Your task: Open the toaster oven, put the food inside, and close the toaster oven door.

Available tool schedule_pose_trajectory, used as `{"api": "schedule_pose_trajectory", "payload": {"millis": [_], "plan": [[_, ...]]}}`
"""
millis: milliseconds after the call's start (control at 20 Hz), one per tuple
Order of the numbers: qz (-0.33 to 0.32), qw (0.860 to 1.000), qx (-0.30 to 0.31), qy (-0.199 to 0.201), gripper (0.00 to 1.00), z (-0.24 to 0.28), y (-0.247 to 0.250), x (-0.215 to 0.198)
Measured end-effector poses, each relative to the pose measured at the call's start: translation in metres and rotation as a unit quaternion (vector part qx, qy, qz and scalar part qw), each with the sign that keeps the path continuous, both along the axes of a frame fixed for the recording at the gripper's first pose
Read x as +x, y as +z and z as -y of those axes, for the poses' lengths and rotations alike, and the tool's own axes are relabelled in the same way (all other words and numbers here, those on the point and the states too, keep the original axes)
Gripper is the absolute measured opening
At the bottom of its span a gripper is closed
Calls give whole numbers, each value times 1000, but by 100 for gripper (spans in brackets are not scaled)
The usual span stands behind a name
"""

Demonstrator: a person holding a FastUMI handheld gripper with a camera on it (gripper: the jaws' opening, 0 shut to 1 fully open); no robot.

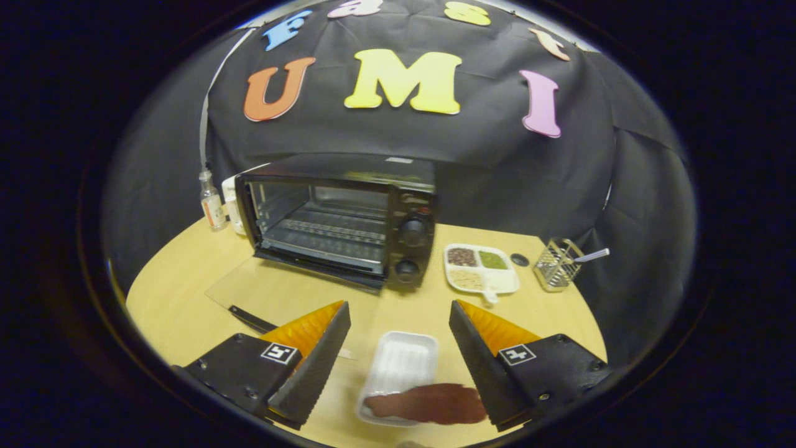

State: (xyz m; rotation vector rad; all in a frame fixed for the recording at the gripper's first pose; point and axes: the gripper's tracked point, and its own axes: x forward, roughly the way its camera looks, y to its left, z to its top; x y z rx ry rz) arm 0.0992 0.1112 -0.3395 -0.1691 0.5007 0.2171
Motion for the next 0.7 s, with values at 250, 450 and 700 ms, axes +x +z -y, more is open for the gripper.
{"api": "schedule_pose_trajectory", "payload": {"millis": [250, 450, 700], "plan": [[-72, 996, 58, 3, 100, 67, -33, -14], [-157, 973, 168, 37, 98, 62, -58, -38], [-239, 933, 259, 69, 77, 48, -67, -63]]}}
